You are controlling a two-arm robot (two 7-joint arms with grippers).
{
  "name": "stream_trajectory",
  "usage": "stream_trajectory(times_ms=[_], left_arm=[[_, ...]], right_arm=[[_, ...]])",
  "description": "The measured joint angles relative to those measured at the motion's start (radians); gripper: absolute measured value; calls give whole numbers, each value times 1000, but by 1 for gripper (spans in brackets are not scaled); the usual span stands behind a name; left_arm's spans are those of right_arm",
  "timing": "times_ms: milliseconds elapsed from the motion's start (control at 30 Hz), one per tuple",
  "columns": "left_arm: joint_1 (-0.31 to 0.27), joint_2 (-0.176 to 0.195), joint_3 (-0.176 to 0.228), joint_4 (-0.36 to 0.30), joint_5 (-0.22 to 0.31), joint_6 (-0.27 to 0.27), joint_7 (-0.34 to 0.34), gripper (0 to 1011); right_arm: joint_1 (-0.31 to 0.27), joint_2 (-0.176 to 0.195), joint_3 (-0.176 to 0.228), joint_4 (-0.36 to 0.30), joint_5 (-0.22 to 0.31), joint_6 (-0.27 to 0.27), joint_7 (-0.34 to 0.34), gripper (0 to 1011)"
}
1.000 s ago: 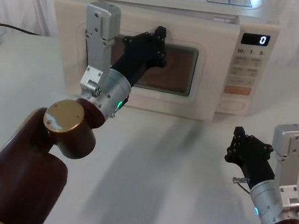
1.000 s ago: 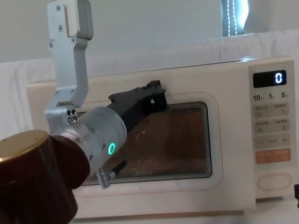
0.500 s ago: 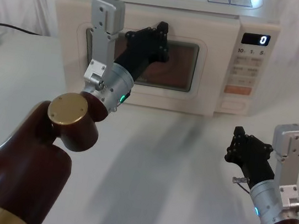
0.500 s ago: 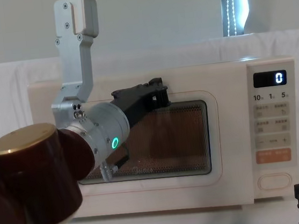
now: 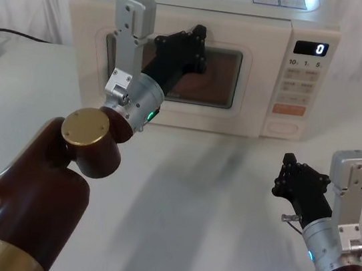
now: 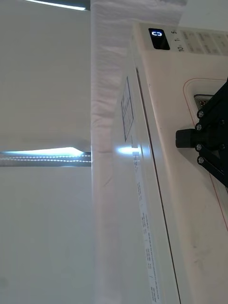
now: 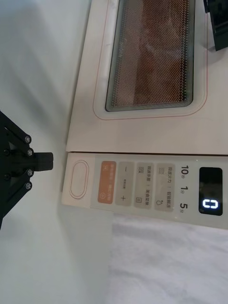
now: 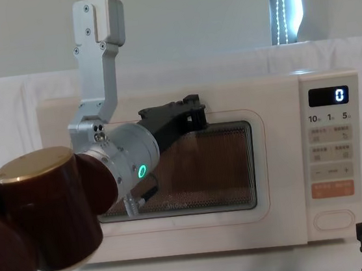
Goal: Press the button to open the microwave door with one hand; close the microwave door with the other hand.
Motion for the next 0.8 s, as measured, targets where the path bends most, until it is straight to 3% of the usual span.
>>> stream_trajectory(times_ms=[600, 800], left_arm=[[-12, -10, -1, 24, 8, -12, -6, 0], [4, -10, -3, -2, 8, -12, -2, 0]], right_arm=[[0, 0, 0, 0, 0, 0, 0, 0], [0, 0, 0, 0, 0, 0, 0, 0]])
